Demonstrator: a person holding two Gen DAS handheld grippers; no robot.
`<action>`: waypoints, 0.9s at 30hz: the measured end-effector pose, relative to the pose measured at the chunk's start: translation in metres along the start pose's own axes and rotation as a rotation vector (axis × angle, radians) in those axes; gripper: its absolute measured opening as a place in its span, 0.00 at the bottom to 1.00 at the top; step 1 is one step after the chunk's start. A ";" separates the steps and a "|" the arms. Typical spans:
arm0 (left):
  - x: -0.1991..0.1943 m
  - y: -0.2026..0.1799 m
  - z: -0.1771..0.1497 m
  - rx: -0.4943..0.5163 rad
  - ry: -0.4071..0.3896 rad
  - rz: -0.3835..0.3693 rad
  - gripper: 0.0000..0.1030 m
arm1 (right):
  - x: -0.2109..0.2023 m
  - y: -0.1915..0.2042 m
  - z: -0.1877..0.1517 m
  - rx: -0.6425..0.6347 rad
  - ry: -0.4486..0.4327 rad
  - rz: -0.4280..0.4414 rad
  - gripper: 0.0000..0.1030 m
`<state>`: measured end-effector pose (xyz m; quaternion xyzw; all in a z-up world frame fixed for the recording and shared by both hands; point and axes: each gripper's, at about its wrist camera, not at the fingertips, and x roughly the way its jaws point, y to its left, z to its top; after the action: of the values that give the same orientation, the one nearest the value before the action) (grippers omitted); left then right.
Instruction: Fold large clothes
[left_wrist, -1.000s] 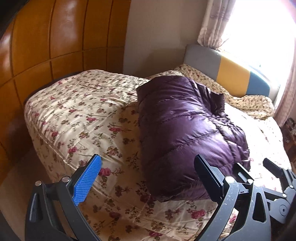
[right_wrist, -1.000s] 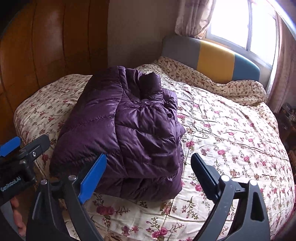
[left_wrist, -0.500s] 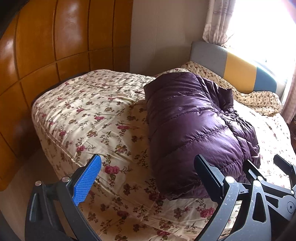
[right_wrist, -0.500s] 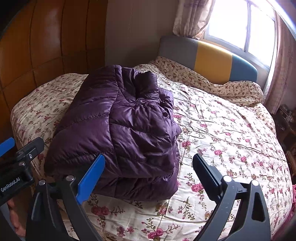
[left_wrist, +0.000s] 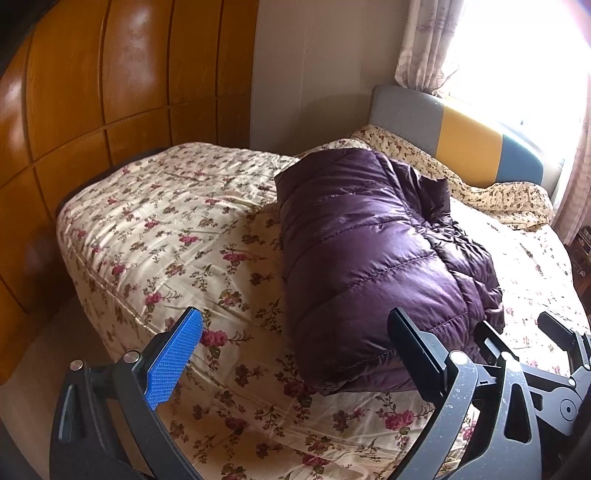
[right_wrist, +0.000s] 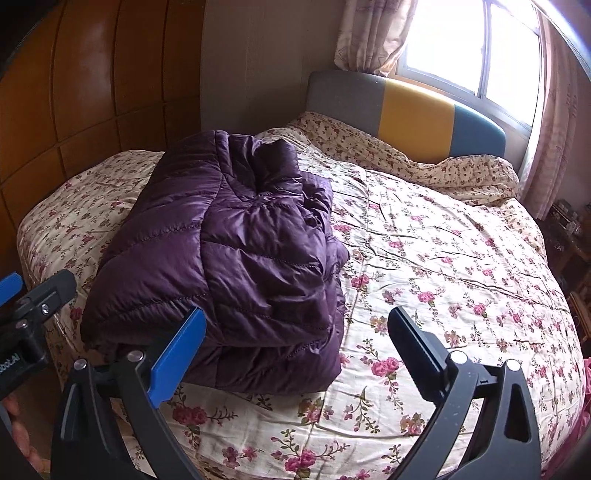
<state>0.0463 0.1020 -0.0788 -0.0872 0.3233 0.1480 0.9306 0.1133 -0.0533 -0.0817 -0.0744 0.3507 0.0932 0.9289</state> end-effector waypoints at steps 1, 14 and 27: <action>-0.001 -0.001 0.000 0.003 -0.001 -0.003 0.97 | 0.000 -0.002 -0.001 0.004 0.002 -0.001 0.96; -0.011 -0.024 -0.003 0.086 -0.021 -0.036 0.97 | -0.008 -0.020 -0.009 0.031 0.011 -0.031 0.96; -0.009 -0.033 -0.005 0.120 -0.014 -0.040 0.97 | -0.005 -0.022 -0.011 0.035 0.020 -0.041 0.96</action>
<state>0.0473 0.0679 -0.0749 -0.0366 0.3234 0.1104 0.9391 0.1077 -0.0770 -0.0846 -0.0661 0.3600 0.0672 0.9282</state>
